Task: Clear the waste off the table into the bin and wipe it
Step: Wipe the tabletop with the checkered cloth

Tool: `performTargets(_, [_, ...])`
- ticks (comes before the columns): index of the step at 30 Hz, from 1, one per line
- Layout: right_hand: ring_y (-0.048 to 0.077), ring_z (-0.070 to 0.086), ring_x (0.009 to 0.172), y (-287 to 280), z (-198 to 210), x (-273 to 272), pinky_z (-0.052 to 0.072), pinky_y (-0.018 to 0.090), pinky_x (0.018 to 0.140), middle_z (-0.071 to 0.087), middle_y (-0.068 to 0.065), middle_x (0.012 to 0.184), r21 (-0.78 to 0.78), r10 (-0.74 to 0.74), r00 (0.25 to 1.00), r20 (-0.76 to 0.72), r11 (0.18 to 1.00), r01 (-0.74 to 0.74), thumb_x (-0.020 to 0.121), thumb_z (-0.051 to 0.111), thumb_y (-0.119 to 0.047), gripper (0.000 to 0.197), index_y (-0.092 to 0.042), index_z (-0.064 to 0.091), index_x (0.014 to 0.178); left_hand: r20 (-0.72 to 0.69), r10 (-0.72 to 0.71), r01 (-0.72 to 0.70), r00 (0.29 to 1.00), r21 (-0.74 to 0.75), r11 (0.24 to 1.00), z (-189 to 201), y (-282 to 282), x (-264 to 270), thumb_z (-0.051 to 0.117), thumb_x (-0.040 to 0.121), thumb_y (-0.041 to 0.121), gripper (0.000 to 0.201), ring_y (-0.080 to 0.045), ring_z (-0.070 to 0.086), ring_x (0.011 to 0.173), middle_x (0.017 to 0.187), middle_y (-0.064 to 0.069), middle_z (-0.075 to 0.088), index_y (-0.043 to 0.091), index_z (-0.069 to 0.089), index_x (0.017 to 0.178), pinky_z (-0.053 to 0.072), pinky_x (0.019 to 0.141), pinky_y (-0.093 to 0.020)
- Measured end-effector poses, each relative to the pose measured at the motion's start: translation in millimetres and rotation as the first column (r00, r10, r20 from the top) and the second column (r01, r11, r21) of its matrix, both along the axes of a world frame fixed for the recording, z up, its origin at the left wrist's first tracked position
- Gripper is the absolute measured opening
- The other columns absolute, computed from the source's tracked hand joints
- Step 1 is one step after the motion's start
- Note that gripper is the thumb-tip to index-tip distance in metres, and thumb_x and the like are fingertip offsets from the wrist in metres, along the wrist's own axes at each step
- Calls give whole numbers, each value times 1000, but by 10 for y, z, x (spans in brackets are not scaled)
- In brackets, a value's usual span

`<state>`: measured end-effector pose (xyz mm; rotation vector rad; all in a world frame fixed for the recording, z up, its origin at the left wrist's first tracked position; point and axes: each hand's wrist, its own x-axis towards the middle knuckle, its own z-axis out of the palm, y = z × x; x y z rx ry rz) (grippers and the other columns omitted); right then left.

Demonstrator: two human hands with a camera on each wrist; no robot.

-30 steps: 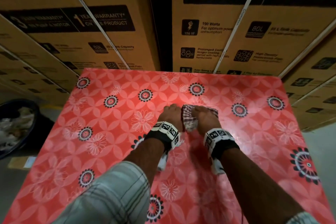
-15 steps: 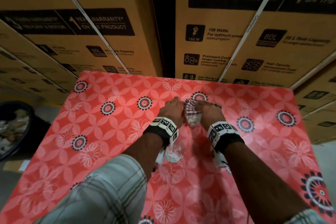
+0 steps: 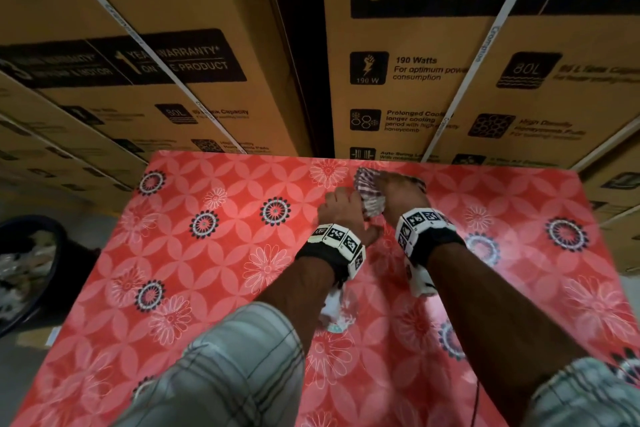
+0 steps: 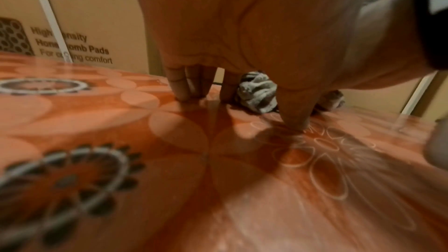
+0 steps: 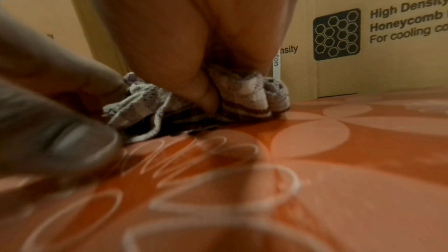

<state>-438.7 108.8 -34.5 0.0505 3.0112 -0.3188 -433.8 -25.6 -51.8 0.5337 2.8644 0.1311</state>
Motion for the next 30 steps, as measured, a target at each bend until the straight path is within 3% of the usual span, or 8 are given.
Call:
performTargets(4, [29, 50, 121, 79, -10, -237, 45, 40, 100, 49, 9, 138, 25, 9, 998, 70, 1000, -10, 82, 46, 7, 61, -14, 41, 139, -34, 25, -26, 999, -23, 999, -105, 41, 37, 61, 77, 67, 86, -34, 39, 119, 136, -14, 37, 16, 32, 140, 41, 94, -42])
performTargets(11, [30, 36, 132, 127, -68, -270, 34, 40, 110, 34, 9, 148, 73, 27, 997, 71, 997, -32, 83, 49, 4, 66, -14, 31, 144, 40, 18, -12, 999, -125, 992, -41, 127, 11, 60, 79, 63, 94, -39, 31, 130, 154, -17, 20, 18, 17, 150, 36, 100, -46])
performTargets(14, [30, 42, 130, 272, -77, -275, 36, 41, 109, 40, 9, 145, 45, 26, 997, 78, 999, -30, 81, 53, 5, 66, -15, 36, 142, 59, -37, 42, 998, -74, 996, 12, 224, 25, 58, 84, 50, 86, -38, 23, 139, 159, -15, 14, 15, 16, 152, 29, 108, -50])
performTargets(17, [31, 49, 124, 530, -76, -178, 42, 41, 104, 49, 13, 138, 44, -93, 993, 78, 995, 90, 83, 46, 4, 57, -14, 44, 137, 110, -162, 162, 981, 9, 987, 25, 320, 66, 54, 86, 59, 89, -37, 16, 143, 161, -11, 11, 16, 14, 153, 22, 114, -52])
performTargets(21, [30, 56, 115, 564, -82, -160, 47, 40, 98, 56, 13, 129, 58, -155, 986, 65, 987, 152, 83, 43, 3, 53, -13, 49, 133, 150, -122, 124, 981, -8, 992, -45, 380, 69, 56, 85, 60, 96, -37, 14, 144, 162, -8, 6, 15, 7, 154, 22, 115, -51])
performTargets(23, [31, 53, 119, 467, -92, -177, 45, 41, 100, 53, 13, 133, 29, -99, 993, 58, 995, 97, 82, 42, 6, 56, -11, 48, 135, 135, -102, 109, 986, -41, 993, -73, 395, 56, 57, 87, 55, 92, -37, 16, 143, 162, -8, 9, 13, 9, 153, 26, 114, -49])
performTargets(26, [30, 41, 132, 497, -94, -151, 35, 40, 110, 41, 10, 146, -12, -16, 1000, 23, 1000, 17, 82, 44, 8, 63, -14, 41, 141, 139, -118, 128, 983, -63, 990, -68, 393, 41, 55, 84, 63, 96, -37, 17, 142, 161, -8, 9, 13, 11, 153, 29, 113, -51])
performTargets(30, [31, 44, 129, 786, -62, -110, 37, 41, 108, 43, 12, 144, -4, -118, 991, 56, 993, 118, 83, 42, 9, 63, -15, 39, 141, 154, -135, 144, 979, -47, 988, -53, 367, 58, 60, 84, 59, 100, -38, 15, 144, 163, -7, 3, 15, 4, 155, 27, 114, -52])
